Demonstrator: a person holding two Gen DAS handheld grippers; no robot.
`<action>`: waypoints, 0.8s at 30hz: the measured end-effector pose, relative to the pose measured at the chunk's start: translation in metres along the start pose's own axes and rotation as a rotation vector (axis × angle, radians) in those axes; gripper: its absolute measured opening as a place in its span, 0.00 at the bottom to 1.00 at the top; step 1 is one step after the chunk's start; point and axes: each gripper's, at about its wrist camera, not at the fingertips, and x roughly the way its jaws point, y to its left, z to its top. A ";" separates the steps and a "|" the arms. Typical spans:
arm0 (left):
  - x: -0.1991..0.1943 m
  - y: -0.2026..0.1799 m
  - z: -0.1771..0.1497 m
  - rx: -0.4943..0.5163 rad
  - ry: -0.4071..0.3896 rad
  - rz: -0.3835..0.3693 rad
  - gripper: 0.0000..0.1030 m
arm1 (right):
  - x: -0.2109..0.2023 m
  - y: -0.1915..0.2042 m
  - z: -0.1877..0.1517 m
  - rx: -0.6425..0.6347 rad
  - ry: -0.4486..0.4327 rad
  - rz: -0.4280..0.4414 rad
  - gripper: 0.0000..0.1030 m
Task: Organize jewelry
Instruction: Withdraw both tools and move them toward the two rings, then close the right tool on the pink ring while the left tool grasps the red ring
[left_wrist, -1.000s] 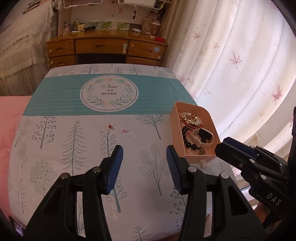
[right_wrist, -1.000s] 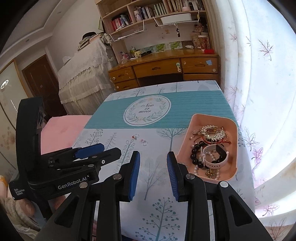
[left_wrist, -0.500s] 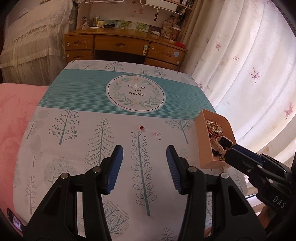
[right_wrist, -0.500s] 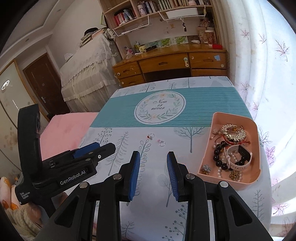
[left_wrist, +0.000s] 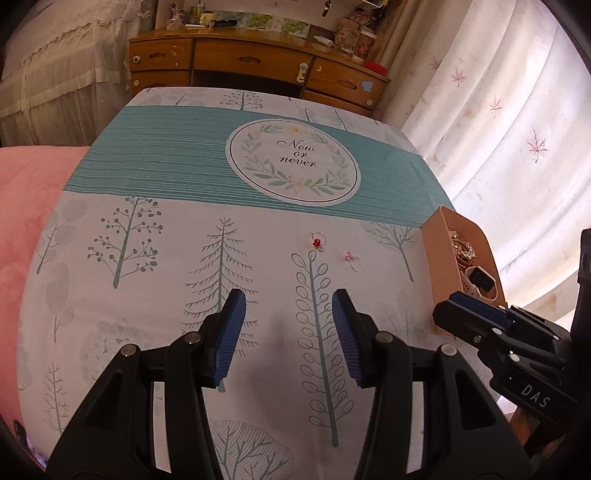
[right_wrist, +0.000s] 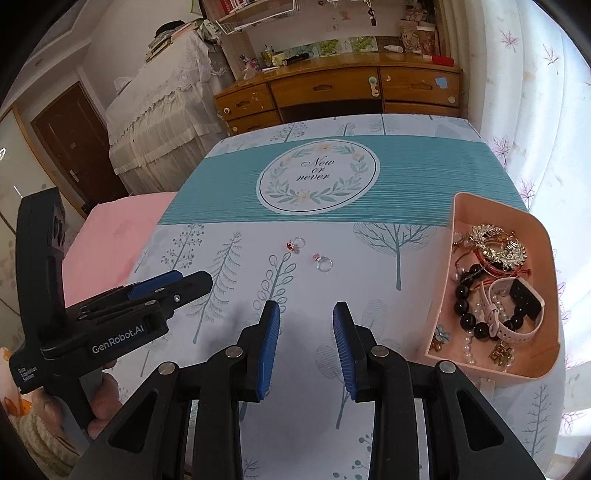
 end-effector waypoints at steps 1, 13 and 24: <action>0.005 0.000 0.002 0.011 0.006 -0.010 0.44 | 0.008 -0.003 0.002 0.005 0.006 0.006 0.29; 0.060 0.006 0.025 0.092 0.072 -0.041 0.44 | 0.098 -0.002 0.041 -0.139 0.052 -0.010 0.29; 0.077 0.015 0.028 0.083 0.097 -0.060 0.44 | 0.141 0.019 0.059 -0.347 0.106 0.000 0.25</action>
